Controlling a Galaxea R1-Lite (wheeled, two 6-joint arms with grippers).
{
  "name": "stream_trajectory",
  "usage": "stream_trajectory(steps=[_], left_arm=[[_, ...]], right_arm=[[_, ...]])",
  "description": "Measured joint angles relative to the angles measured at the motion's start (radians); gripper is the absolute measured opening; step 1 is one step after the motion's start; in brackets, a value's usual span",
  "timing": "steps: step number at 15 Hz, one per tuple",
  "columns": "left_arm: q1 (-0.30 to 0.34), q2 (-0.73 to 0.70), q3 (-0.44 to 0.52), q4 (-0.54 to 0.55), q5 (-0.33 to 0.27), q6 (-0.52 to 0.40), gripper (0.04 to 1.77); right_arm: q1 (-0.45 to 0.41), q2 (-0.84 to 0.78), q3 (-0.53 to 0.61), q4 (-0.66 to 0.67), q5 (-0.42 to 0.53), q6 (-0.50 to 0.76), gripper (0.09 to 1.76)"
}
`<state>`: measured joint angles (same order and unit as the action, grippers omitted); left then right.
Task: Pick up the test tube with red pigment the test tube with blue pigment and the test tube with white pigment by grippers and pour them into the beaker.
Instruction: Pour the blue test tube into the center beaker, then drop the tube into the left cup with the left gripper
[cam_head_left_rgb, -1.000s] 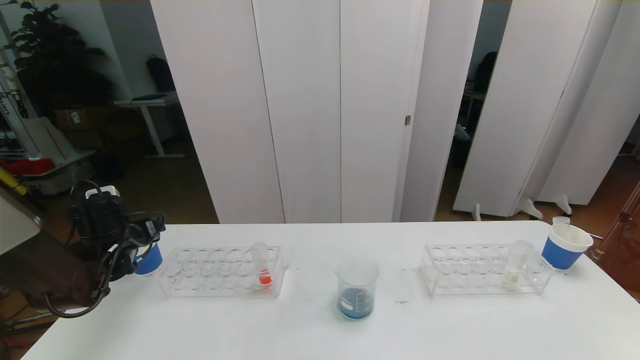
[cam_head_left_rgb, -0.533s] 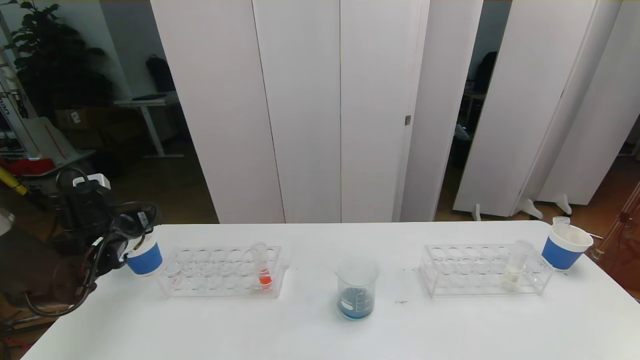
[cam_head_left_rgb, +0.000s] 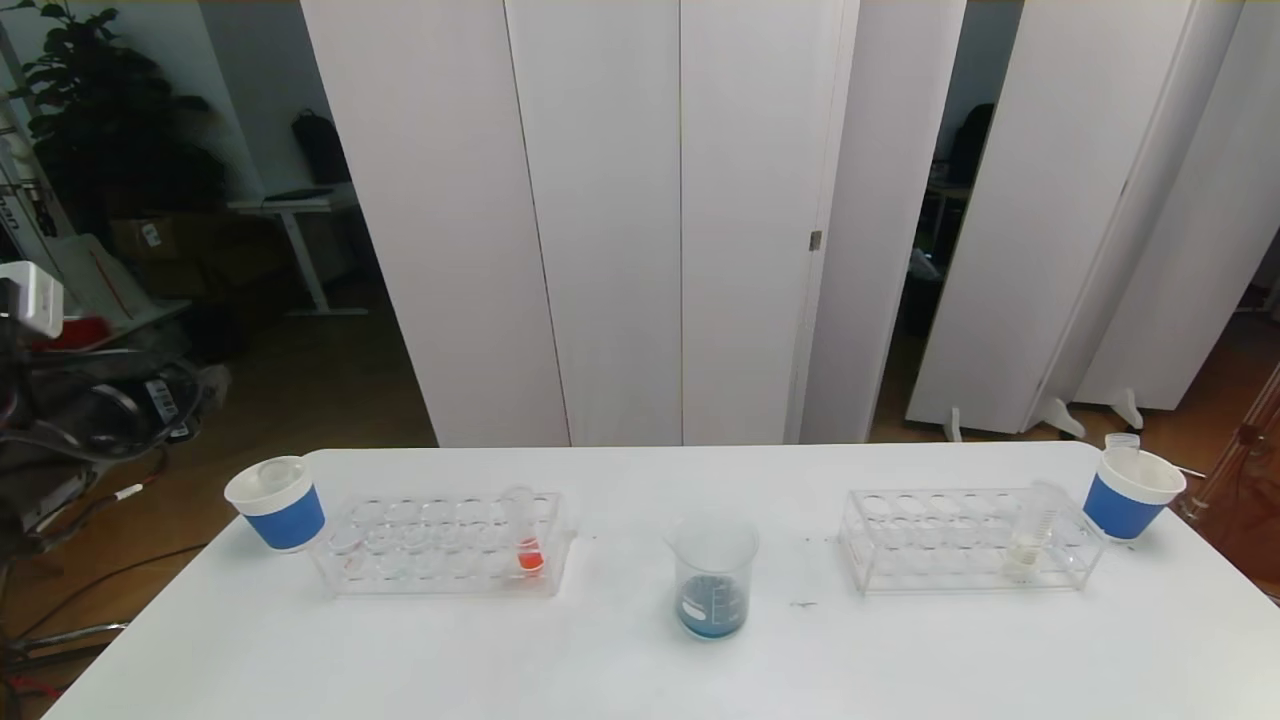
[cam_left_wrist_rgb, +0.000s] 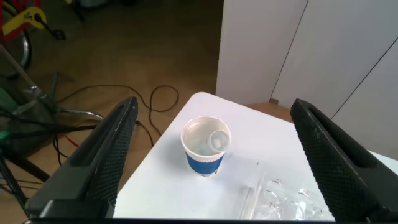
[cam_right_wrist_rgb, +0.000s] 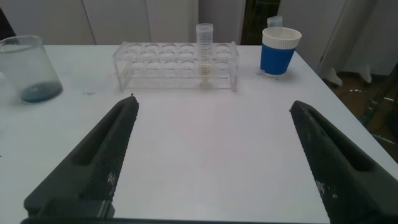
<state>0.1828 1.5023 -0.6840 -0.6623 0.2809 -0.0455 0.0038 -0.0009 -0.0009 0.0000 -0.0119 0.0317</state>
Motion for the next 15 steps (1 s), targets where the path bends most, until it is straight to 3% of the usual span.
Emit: stream_trajectory(steps=[5, 10, 15], left_arm=[[-0.063, -0.407, 0.008, 0.356, -0.030, 0.070, 1.75], [-0.084, -0.840, 0.029, 0.667, -0.185, 0.197, 1.75], [-0.089, -1.135, 0.090, 0.784, -0.222, 0.224, 1.75]], right_arm=[[0.000, 0.000, 0.000, 0.000, 0.000, 0.000, 1.75], [0.000, 0.000, 0.000, 0.000, 0.000, 0.000, 1.75], [0.000, 0.000, 0.000, 0.000, 0.000, 0.000, 1.75]])
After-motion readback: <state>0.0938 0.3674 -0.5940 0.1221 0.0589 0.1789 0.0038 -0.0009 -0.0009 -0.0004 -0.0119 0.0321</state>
